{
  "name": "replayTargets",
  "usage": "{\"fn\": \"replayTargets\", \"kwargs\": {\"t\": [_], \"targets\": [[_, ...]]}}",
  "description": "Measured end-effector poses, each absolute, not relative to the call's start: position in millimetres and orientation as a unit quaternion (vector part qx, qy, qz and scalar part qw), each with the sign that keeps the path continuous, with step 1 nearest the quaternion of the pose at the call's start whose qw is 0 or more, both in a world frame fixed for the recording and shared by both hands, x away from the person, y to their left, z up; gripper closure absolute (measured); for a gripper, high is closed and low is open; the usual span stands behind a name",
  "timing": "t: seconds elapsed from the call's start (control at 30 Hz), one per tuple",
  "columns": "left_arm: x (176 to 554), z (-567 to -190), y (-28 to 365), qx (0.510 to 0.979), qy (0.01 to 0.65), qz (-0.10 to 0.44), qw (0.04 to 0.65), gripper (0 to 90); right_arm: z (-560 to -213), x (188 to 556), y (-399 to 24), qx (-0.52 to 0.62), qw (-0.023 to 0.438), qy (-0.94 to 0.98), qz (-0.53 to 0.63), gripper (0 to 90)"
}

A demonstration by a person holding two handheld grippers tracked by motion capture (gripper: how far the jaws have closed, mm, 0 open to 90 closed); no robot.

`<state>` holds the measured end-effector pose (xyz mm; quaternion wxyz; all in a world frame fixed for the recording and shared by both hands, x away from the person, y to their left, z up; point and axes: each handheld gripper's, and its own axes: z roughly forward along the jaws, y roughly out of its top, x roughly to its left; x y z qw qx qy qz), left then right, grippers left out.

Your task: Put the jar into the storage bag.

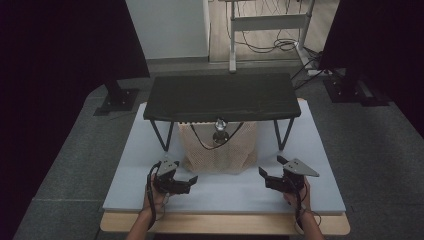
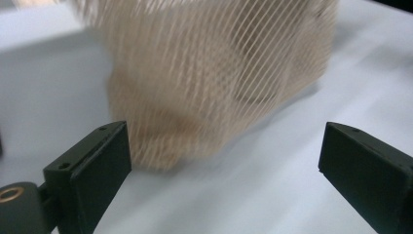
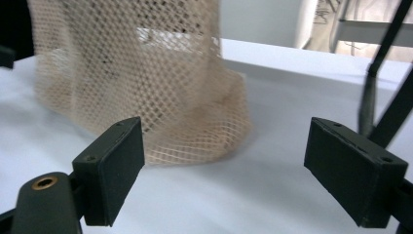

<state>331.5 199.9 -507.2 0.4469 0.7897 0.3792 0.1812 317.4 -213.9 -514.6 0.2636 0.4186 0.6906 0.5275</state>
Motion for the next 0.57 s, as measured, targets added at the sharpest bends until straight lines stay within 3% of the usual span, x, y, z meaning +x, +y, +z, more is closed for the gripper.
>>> {"fn": "replayTargets", "kwargs": {"t": [0.17, 0.57], "targets": [[338, -525, 206, 0.794, 0.401, 0.177, 0.421, 5.1, -522, 318, -214, 0.427, 0.266, 0.696, 0.512, 13.9], [343, -531, 207, 0.788, 0.418, 0.154, 0.426, 5.0, -532, 324, -210, 0.441, 0.266, 0.703, 0.491, 13.2]]}}
